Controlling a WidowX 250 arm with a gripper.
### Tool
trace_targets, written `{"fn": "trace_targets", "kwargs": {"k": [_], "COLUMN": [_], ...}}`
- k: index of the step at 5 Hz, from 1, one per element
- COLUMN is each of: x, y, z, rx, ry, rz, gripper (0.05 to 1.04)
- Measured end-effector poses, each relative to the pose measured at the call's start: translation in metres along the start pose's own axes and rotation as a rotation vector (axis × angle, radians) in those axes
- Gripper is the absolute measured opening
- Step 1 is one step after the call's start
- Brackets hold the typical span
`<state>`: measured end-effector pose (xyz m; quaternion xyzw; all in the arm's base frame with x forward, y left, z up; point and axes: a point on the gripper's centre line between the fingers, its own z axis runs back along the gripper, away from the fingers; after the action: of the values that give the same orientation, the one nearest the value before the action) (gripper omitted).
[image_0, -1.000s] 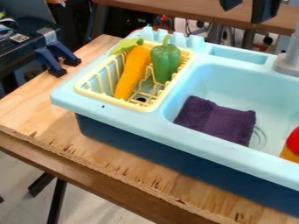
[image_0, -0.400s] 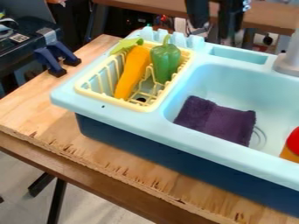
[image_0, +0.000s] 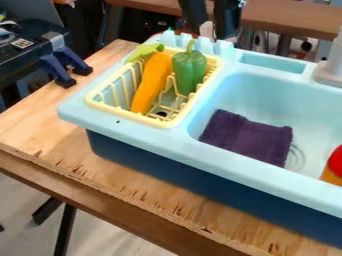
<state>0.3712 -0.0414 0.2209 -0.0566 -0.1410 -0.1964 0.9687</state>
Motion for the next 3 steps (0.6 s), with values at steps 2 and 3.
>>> {"fn": "trace_targets", "kwargs": {"k": [2,3], "x": [-0.002,-0.007], "y": [0.027,0.035], "z": [0.001,0.001], "rx": [-0.033,-0.024], "ry": [0.038,0.063], "rz": [0.057,0.092], "gripper": [1.003,1.003]}}
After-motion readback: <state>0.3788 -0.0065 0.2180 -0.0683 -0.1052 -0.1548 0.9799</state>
